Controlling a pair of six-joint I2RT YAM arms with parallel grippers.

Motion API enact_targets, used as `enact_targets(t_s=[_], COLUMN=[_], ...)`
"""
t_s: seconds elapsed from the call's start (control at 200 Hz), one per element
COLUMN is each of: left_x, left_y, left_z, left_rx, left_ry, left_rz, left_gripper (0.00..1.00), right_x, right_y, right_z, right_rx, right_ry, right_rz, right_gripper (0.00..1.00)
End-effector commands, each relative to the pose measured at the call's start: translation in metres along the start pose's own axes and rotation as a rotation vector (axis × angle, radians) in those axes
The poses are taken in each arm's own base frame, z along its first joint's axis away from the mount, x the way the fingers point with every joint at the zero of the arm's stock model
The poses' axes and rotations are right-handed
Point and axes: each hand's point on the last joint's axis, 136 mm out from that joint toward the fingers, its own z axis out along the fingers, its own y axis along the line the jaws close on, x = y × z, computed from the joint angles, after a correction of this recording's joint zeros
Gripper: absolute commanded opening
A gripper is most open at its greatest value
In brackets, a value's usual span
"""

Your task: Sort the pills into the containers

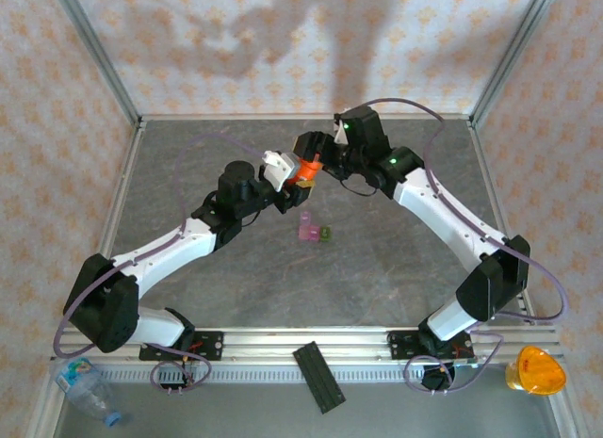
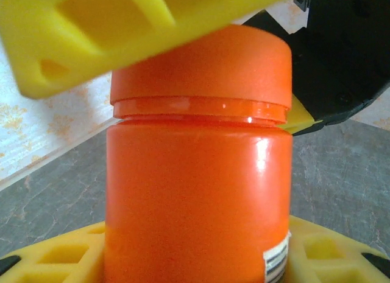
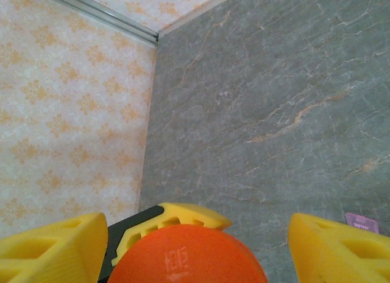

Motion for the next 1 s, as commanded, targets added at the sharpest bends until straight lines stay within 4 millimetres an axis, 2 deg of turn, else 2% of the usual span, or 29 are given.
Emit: enact_targets(t_s=[0.0,0.1,0.24,0.39,0.495,0.54,0.651,0.726,0.801,0.841,0.951,0.996], left_x=[-0.022,-0.023,-0.024,-0.030,-0.038,-0.043,-0.057,-0.063,-0.062,-0.059,-0.046,-0.043], left_y=[0.000,0.001,-0.001,-0.008,-0.020,-0.028,-0.044,-0.048,-0.044,-0.039,-0.022,-0.015], left_z=[0.002,0.001,0.001,-0.002,-0.007,-0.010,-0.016,-0.019,-0.019,-0.018,-0.013,-0.013], left_rx=[-0.006,-0.008,0.000,0.040,0.110,0.154,0.267,0.297,0.268,0.238,0.127,0.085], left_ry=[-0.055,-0.059,-0.061,-0.074,-0.096,-0.113,-0.158,-0.180,-0.189,-0.186,-0.140,-0.129], left_rz=[0.026,0.021,0.012,-0.009,-0.037,-0.057,-0.127,-0.165,-0.176,-0.171,-0.132,-0.108], left_gripper=[0.00,0.00,0.00,0.00,0.00,0.00,0.00,0.00,0.00,0.00,0.00,0.00], right_x=[-0.001,0.001,0.001,-0.001,0.001,0.008,0.024,0.020,0.014,0.008,-0.012,-0.020], right_y=[0.003,0.001,-0.001,0.008,0.022,0.030,0.032,0.028,0.027,0.030,0.037,0.037], right_z=[-0.005,-0.009,-0.014,-0.018,-0.021,-0.024,-0.029,-0.028,-0.025,-0.027,-0.040,-0.047], right_rx=[-0.005,0.001,-0.001,-0.051,-0.128,-0.207,-0.342,-0.365,-0.360,-0.363,-0.319,-0.289], right_ry=[-0.014,-0.020,-0.038,-0.052,-0.029,0.015,0.120,0.150,0.150,0.128,0.017,-0.028], right_rz=[-0.011,-0.016,-0.031,-0.116,-0.276,-0.382,-0.547,-0.533,-0.492,-0.472,-0.401,-0.377], right_gripper=[0.70,0.56,0.44,0.40,0.40,0.41,0.44,0.44,0.46,0.52,0.81,0.85])
